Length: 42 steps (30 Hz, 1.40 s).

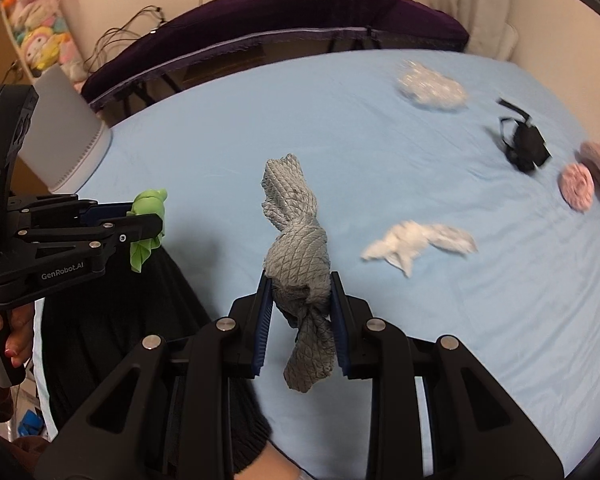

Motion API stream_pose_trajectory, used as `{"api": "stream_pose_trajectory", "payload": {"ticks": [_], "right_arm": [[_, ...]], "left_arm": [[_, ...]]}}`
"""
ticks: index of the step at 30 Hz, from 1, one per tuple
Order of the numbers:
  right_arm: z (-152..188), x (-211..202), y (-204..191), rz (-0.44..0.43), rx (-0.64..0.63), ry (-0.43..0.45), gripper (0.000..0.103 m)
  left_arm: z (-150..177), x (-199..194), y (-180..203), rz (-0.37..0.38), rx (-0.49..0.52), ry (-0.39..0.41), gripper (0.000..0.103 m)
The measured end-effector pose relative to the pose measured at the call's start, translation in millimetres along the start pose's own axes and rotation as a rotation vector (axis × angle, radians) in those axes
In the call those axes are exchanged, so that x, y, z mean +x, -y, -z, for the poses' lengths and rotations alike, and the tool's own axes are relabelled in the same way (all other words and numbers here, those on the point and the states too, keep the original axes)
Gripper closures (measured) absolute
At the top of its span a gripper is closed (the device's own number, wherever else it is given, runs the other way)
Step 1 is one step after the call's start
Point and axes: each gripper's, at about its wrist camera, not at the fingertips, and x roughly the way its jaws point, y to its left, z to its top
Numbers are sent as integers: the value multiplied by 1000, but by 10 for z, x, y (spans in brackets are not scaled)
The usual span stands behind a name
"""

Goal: Collect trash
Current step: 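Carry the green cloth and grey cloth with both tools over the grey bin, then open both tools to drop the green and grey cloths into the bin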

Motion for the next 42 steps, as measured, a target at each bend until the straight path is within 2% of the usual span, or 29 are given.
{"api": "stream_pose_trajectory", "payload": {"ticks": [5, 11, 19, 24, 27, 30, 35, 37, 38, 39, 41, 42], "right_arm": [[-329, 43, -516, -42, -105, 19, 78], [-856, 96, -1227, -114, -269, 42, 78], [-1720, 7, -2427, -265, -515, 95, 78], [-2298, -76, -3283, -358, -635, 140, 78], [-2634, -42, -3761, -403, -659, 141, 78], [-2923, 42, -4248, -428, -692, 133, 77], [-3253, 293, -4878, -448, -706, 67, 77], [-3359, 363, -5001, -492, -675, 51, 71], [-3424, 393, -5054, -517, -654, 40, 64], [-3480, 415, -5085, -526, -630, 38, 58], [-3559, 407, -5106, -521, -591, 65, 55], [-3590, 401, -5112, -524, -581, 72, 55]], "left_arm": [[17, -260, -461, -39, -59, 46, 76], [-10, -686, -1244, -134, -161, 112, 76], [-95, -1615, -2503, -334, -314, 235, 76], [-203, -2196, -3126, -474, -391, 309, 76], [-274, -2427, -3445, -518, -439, 327, 76], [-349, -2545, -3728, -527, -493, 327, 76], [-417, -2615, -4080, -560, -553, 327, 76], [-431, -2632, -4140, -583, -553, 337, 74], [-440, -2634, -4154, -595, -551, 344, 73], [-448, -2634, -4185, -604, -550, 345, 72], [-461, -2627, -4241, -603, -557, 339, 65], [-465, -2627, -4271, -597, -562, 340, 54]]}}
